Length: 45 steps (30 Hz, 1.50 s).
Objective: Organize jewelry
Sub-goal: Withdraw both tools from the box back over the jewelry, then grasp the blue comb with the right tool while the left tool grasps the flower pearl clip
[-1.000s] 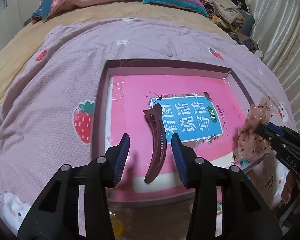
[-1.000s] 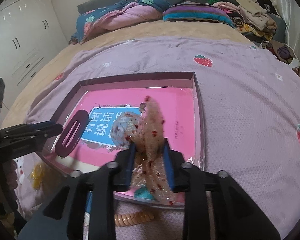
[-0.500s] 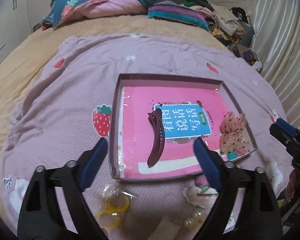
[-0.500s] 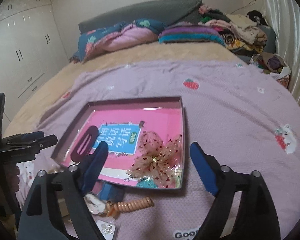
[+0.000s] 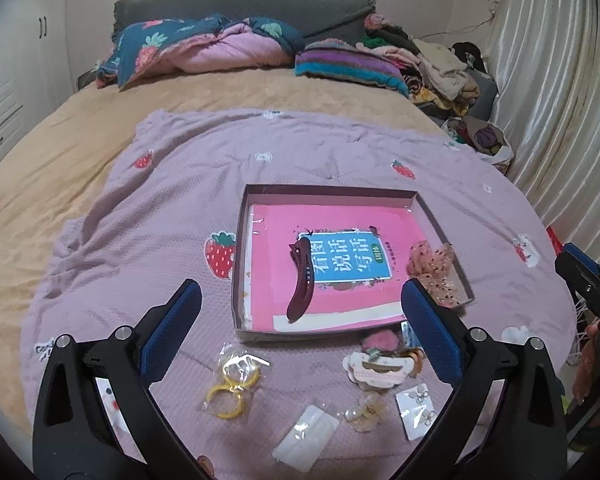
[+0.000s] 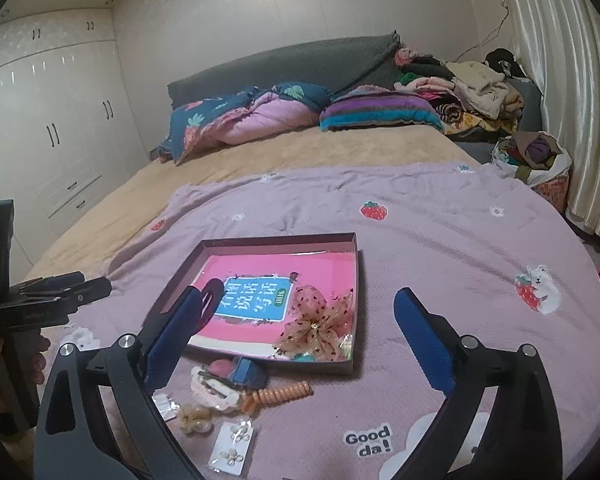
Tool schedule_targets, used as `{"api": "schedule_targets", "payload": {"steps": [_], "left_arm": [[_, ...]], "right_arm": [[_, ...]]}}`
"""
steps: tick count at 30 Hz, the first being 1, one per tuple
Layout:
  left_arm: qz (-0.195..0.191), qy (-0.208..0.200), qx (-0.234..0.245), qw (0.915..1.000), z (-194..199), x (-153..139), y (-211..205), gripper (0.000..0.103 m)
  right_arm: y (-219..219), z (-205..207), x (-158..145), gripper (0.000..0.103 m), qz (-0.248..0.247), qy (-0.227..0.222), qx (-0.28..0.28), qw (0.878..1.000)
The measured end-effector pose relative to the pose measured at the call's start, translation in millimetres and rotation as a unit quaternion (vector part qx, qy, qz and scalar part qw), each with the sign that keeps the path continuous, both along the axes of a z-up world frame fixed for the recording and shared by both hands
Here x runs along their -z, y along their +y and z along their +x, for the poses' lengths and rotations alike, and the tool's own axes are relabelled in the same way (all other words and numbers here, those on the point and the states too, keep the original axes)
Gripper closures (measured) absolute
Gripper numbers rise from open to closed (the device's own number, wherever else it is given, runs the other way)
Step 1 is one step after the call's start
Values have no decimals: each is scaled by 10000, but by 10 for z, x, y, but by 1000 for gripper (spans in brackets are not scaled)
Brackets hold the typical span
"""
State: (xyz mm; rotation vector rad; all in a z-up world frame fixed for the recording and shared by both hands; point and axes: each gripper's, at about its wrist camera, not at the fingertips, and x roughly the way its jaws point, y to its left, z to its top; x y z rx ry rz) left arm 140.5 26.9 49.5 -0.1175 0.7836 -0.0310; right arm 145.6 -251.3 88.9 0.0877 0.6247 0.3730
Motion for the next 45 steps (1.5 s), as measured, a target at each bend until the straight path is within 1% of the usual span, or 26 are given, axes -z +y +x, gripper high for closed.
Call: {"api": "schedule_targets", "payload": {"steps": [9,20,25,34,39,42,45], "left_arm": [[48,-138,12,9999,-269,-46,-41,10],[85,-117,3,9999,-553,32,-27,10],[175,-16,44,9998,-640,144,-43,10],[318,296,196,9989,-753,465,-89,10],[372,543,328,9973,-795,679,-115,10],[403,659,429,9961,-817,808,-145,10],[410,813,531,9944,-814,958,-176,10]], "right_arm": [[-10,-289,-70,7,0,-76,-108,9999],[105,-553,7,7,-82,30,-365,9993],[161,-634,104,7,-156,158,-498,9985],[255,-734,338,7,-279,425,-659,9965],[314,-682,470,7,-239,603,-795,9947],[372,-575,590,7,-257,771,-851,9931],[449,-444,748,7,-375,957,-882,9908]]}}
